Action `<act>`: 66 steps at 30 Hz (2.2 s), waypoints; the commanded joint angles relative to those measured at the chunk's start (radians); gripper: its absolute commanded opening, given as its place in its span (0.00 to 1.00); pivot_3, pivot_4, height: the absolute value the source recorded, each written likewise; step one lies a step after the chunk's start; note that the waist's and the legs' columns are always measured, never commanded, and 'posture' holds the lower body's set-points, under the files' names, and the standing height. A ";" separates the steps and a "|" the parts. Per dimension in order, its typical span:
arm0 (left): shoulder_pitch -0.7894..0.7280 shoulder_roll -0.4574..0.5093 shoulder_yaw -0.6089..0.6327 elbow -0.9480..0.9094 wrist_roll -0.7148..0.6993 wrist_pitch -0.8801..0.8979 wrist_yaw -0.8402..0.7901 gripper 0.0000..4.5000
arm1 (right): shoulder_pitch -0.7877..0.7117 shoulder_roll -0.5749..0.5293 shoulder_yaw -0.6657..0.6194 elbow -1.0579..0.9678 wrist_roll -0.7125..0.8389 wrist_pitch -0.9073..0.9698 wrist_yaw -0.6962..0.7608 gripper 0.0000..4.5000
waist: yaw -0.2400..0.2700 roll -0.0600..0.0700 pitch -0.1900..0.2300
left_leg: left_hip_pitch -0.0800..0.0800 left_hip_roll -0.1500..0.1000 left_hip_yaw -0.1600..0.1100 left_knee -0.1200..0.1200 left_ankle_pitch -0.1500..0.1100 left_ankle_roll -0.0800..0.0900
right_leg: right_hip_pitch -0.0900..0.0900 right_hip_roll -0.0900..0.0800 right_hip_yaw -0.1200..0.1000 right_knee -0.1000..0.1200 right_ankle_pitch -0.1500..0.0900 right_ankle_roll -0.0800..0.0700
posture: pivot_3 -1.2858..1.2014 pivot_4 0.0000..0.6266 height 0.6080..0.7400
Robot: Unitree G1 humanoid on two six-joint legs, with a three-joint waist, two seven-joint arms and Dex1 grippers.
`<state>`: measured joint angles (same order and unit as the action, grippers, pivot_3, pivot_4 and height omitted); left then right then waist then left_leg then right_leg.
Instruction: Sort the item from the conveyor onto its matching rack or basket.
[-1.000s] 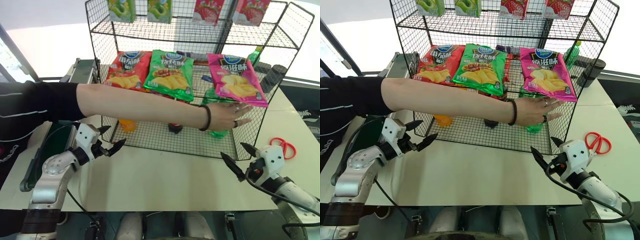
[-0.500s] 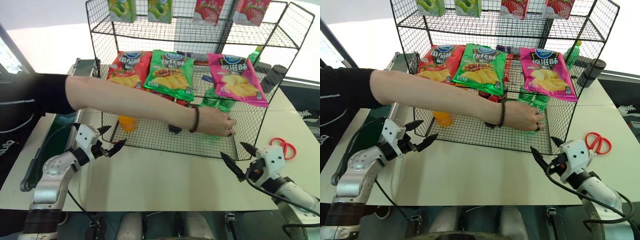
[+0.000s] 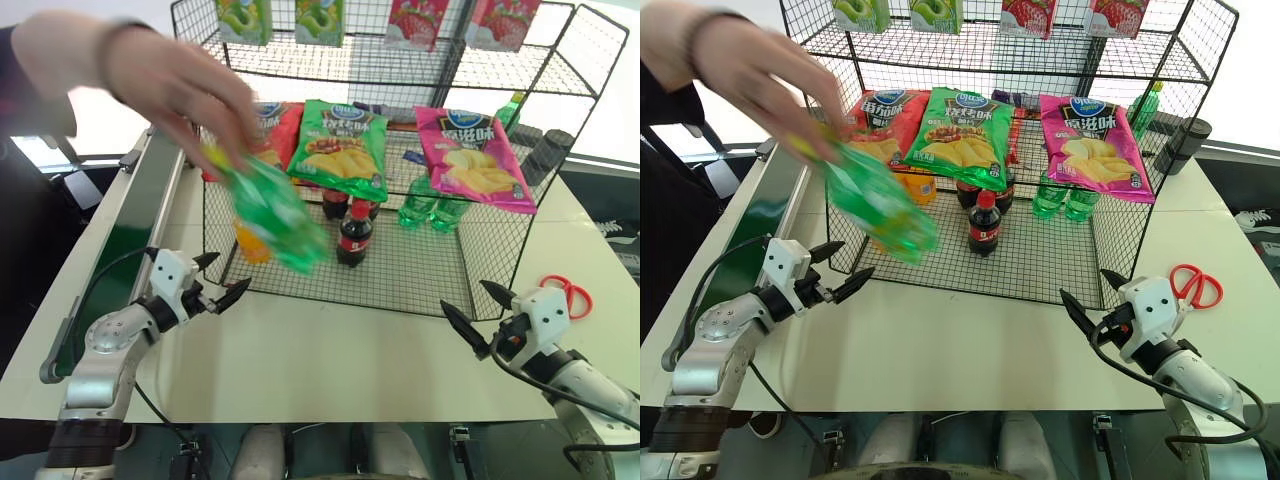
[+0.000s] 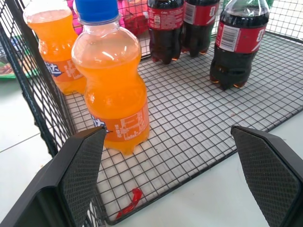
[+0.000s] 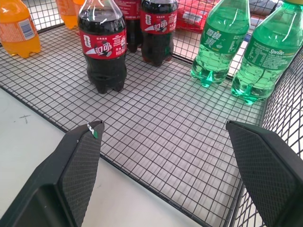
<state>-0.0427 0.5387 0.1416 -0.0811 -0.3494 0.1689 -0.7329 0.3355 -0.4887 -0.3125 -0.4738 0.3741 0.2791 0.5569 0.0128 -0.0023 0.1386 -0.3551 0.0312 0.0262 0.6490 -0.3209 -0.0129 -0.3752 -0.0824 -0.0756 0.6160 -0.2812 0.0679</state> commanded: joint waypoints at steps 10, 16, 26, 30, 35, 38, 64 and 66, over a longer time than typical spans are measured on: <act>-0.004 0.013 0.078 -0.117 -0.064 0.040 0.050 1.00 | -0.047 -0.001 0.021 0.002 0.000 -0.013 -0.003 0.96 | -0.001 0.000 0.000 | 0.000 0.000 0.000 0.000 0.000 0.000 | 0.000 0.000 0.000 0.000 0.000 0.000 | 0.52 0.24 1.00; 0.000 0.013 0.192 -0.168 -0.135 0.137 0.133 1.00 | -0.072 -0.002 0.041 0.023 -0.002 -0.013 0.009 0.96 | 0.000 0.000 0.000 | 0.000 0.000 0.000 0.000 0.000 0.000 | 0.000 0.000 0.000 0.000 0.000 0.000 | 0.52 0.24 1.00; -0.011 -0.056 0.332 -0.082 -0.094 0.164 0.391 1.00 | -0.138 0.007 0.095 0.047 -0.010 -0.009 0.007 0.96 | 0.000 -0.002 -0.001 | 0.000 0.000 0.000 0.001 0.000 0.000 | 0.001 0.000 0.000 0.001 0.000 0.000 | 0.52 0.24 1.00; -0.043 -0.055 0.327 -0.012 -0.050 0.130 0.432 1.00 | -0.139 0.016 0.122 0.039 -0.015 -0.011 -0.004 0.96 | 0.001 -0.003 -0.002 | 0.000 0.000 -0.001 0.001 0.000 0.000 | 0.001 0.001 0.000 0.000 0.000 0.000 | 0.52 0.24 1.00; -0.086 -0.065 0.298 0.069 -0.014 0.084 0.441 1.00 | -0.158 0.035 0.160 0.031 -0.029 -0.017 -0.025 0.96 | 0.000 -0.004 -0.002 | 0.000 0.000 0.000 0.001 0.000 0.000 | 0.001 0.001 0.000 0.001 0.000 0.000 | 0.52 0.24 1.00; -0.112 -0.083 0.297 0.122 0.017 0.035 0.471 1.00 | -0.170 0.044 0.178 0.031 -0.040 -0.018 -0.034 0.96 | 0.000 -0.004 -0.002 | 0.000 0.000 0.000 0.001 0.000 0.000 | 0.000 0.001 -0.001 0.001 0.000 0.001 | 0.52 0.24 1.00; -0.155 -0.074 0.347 0.376 0.036 -0.157 0.506 1.00 | -0.332 0.038 0.485 -0.171 -0.031 0.129 0.038 0.96 | -0.001 -0.008 -0.004 | 0.000 0.000 -0.001 0.001 0.000 -0.001 | 0.000 0.000 -0.002 0.002 0.001 0.003 | 0.52 0.24 1.00; -0.158 -0.080 0.351 0.382 0.030 -0.167 0.508 1.00 | -0.337 0.038 0.485 -0.165 -0.031 0.129 0.040 0.96 | -0.001 -0.008 -0.004 | 0.000 0.000 -0.001 0.001 0.000 -0.001 | 0.000 0.000 -0.002 0.002 0.001 0.003 | 0.52 0.24 1.00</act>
<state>-0.1775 0.4511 0.4576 0.3119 -0.3017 0.0355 -0.2255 0.0164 -0.4532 0.1756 -0.6113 0.3314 0.4123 0.5934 0.0116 -0.0105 0.1343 -0.3553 0.0314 0.0250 0.6501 -0.3205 -0.0137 -0.3755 -0.0830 -0.0775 0.6175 -0.2797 0.0705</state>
